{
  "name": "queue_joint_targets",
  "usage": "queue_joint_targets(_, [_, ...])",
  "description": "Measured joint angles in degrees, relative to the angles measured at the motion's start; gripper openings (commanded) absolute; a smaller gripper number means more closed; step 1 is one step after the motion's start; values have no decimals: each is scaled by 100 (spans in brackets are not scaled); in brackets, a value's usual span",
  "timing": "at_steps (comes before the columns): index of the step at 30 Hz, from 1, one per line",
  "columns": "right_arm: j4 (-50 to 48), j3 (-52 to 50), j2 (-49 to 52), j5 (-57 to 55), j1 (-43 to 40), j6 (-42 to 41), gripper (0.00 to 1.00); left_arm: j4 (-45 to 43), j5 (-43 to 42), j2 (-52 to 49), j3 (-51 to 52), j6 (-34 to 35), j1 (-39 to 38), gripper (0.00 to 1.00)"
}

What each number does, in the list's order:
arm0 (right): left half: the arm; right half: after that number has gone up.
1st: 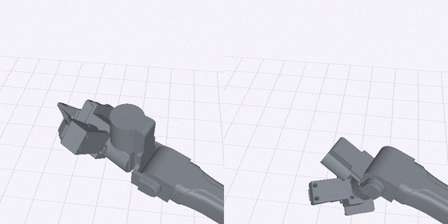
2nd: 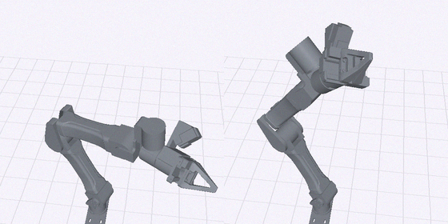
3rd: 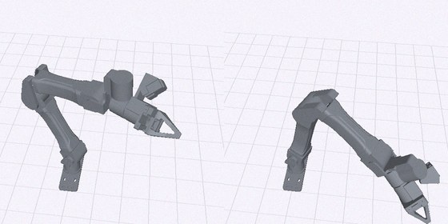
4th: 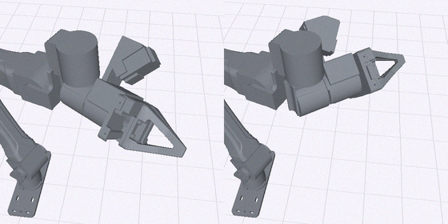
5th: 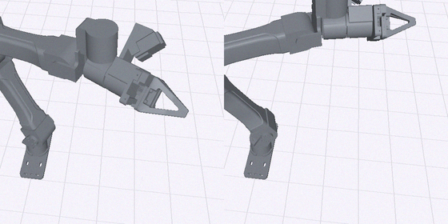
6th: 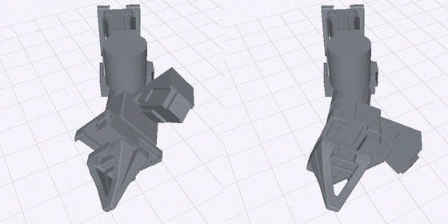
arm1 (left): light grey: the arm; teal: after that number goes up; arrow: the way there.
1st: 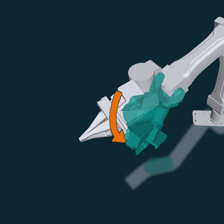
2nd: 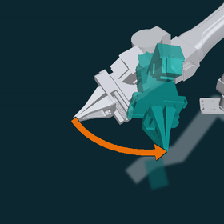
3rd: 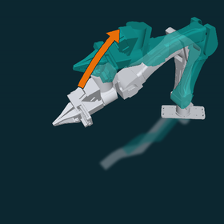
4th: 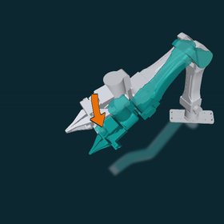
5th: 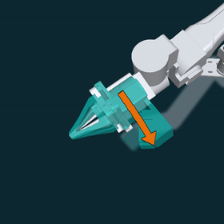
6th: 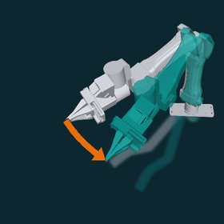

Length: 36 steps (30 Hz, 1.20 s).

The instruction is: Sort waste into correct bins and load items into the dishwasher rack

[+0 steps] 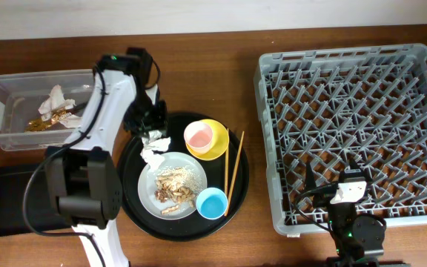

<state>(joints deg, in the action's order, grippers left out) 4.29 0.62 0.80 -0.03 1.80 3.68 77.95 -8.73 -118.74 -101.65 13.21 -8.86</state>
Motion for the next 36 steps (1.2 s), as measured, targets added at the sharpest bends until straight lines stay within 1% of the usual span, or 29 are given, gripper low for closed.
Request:
queue_joint_targets(2, [0, 0, 0, 0, 0, 2, 98, -289, 166, 0, 483, 9, 0, 45])
queue_joint_targets(5, [2, 0, 0, 0, -2, 0, 99, -623, 407, 0, 933, 48, 15, 45])
queue_joint_targets(11, [2, 0, 0, 2, 0, 0, 98, -1250, 859, 2, 1377, 94, 20, 45])
queue_joint_targets(12, [2, 0, 0, 2, 0, 0, 98, -1292, 907, 2, 1460, 94, 20, 42])
queue_joint_targets(13, [2, 0, 0, 2, 0, 4, 98, -1311, 935, 2, 1515, 94, 20, 20])
queue_joint_targets(15, [2, 0, 0, 2, 0, -2, 98, -1401, 984, 2, 1700, 140, 20, 1])
queue_joint_targets(19, [2, 0, 0, 2, 0, 2, 98, -1421, 1032, 2, 1827, 131, 20, 0])
queue_joint_targets(22, [2, 0, 0, 2, -2, -2, 98, -1217, 1027, 2, 1639, 131, 22, 0])
queue_joint_targets(25, [2, 0, 0, 2, -2, 2, 98, -999, 1023, 15, 973, 136, 48, 0])
queue_joint_targets(28, [2, 0, 0, 2, -2, -2, 98, -1027, 1034, 133, 249, 160, 142, 0])
queue_joint_targets(30, [2, 0, 0, 2, 0, 0, 98, -1154, 1141, 291, -299, 304, 297, 0])
queue_joint_targets(32, [2, 0, 0, 2, 0, 0, 98, -1276, 1447, 487, -800, 616, 546, 0])
queue_joint_targets(36, [2, 0, 0, 2, 0, 0, 98, -1467, 2122, 713, -1134, 1497, 1180, 0])
